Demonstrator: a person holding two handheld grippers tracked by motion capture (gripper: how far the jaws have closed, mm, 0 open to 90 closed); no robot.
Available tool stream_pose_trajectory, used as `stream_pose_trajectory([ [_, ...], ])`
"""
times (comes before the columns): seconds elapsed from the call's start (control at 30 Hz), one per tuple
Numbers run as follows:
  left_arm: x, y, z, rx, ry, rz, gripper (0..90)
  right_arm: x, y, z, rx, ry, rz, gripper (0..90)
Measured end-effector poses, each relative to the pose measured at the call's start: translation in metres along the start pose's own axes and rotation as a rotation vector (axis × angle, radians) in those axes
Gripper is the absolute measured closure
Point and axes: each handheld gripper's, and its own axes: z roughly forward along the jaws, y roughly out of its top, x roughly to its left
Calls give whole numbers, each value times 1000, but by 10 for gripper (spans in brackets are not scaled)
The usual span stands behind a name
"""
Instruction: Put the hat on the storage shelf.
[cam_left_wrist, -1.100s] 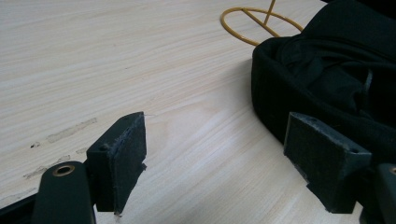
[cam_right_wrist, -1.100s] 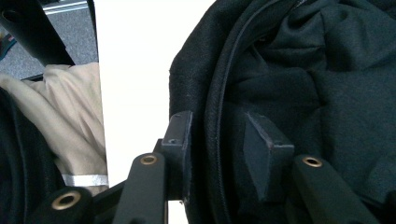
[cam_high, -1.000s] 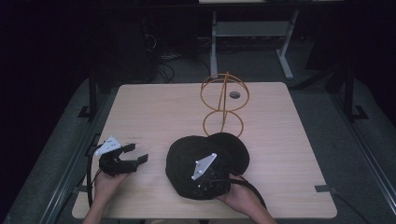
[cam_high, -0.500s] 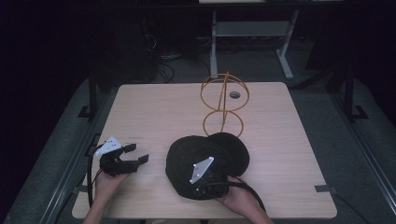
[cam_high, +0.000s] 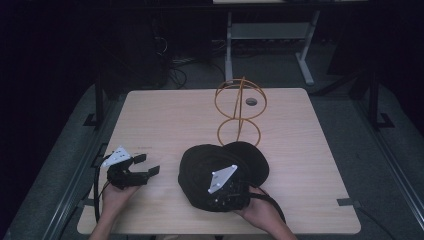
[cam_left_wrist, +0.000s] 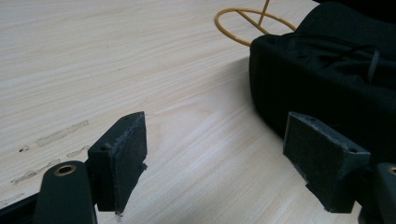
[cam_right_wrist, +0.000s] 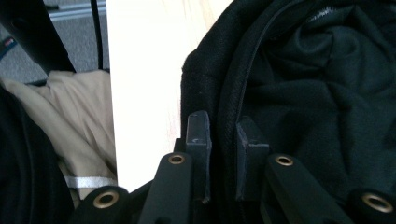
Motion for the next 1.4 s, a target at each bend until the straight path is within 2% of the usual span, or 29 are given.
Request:
stream_pose_trajectory([
  [0.03,0,0,0,-2,-4,1,215,-1,0,-6,-22,-2,-3,783],
  [0.2,-2,1,-1,-16,-16,1,216,-4,2,-21,-62,4,15,784],
  [0.23,-2,1,-1,-21,-19,1,216,-6,2,-25,-79,-7,8,784],
  [0.33,-7,3,-2,-38,-31,10,216,-9,5,-44,-135,-8,35,785],
  [0.5,-14,6,-1,-42,-58,17,215,-12,9,-58,-156,-11,38,784],
  [0.53,-17,6,0,-44,-67,18,214,-12,9,-61,-156,-9,37,784],
  [0.57,-22,8,2,-54,-95,16,210,-12,10,-65,-161,-4,42,784],
  [0.6,-22,8,2,-54,-95,16,209,-12,10,-65,-161,-4,42,784],
  [0.67,-28,10,4,-64,-120,24,209,-14,11,-70,-169,-8,40,784],
  [0.83,-45,15,9,-68,-177,82,200,-17,16,-78,-199,0,40,784],
  [0.93,-59,19,11,-94,-218,129,196,-19,20,-82,-203,2,42,783],
  [1.1,-75,27,17,-131,-266,180,188,-20,26,-91,-230,4,41,784],
  [1.17,-80,30,19,-144,-270,199,180,-21,30,-97,-245,8,36,783],
  [1.4,-89,39,26,-171,-284,211,179,-20,40,-103,-253,15,18,784],
])
